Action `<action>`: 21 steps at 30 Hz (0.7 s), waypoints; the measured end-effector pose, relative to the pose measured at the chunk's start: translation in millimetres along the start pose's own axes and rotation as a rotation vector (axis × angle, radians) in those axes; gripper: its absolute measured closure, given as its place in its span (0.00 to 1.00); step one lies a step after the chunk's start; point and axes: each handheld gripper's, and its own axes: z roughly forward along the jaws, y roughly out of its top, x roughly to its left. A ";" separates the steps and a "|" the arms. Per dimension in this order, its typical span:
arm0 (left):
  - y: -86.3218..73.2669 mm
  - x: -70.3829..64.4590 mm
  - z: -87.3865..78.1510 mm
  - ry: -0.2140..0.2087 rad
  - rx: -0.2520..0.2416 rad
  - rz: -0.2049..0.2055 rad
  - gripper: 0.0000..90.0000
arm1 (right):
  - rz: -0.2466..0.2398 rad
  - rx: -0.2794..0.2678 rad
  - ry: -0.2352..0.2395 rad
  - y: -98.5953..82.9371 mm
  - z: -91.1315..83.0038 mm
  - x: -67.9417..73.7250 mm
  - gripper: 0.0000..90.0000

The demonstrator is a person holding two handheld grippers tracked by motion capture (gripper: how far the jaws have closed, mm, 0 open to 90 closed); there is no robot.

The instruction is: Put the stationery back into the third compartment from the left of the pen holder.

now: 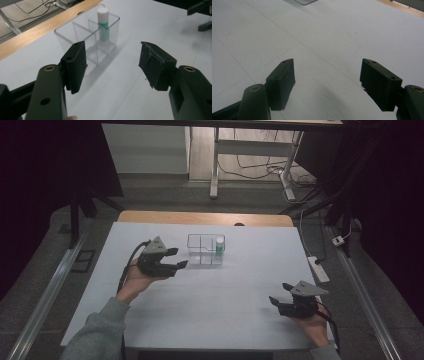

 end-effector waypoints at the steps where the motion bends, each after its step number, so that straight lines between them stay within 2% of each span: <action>1: -3.6 -1.0 -2.7 -0.003 -0.002 -0.004 0.42 | -0.001 -0.001 0.000 0.1 0.0 -0.1 0.31; 7: -29.3 -14.1 -22.0 0.011 0.017 0.015 0.41 | -0.005 0.002 -0.001 0.1 -0.2 0.2 0.31; 8: -33.7 -14.8 -24.5 0.005 0.019 0.008 0.41 | -0.004 0.002 0.000 0.0 -0.5 0.0 0.31; 15: -64.2 -19.3 -39.3 0.045 0.047 -0.024 0.40 | -0.011 0.000 0.004 0.1 -0.4 0.5 0.31; 21: -86.4 -17.8 -46.7 0.055 0.058 -0.072 0.39 | -0.011 -0.003 -0.003 0.6 -1.2 0.6 0.31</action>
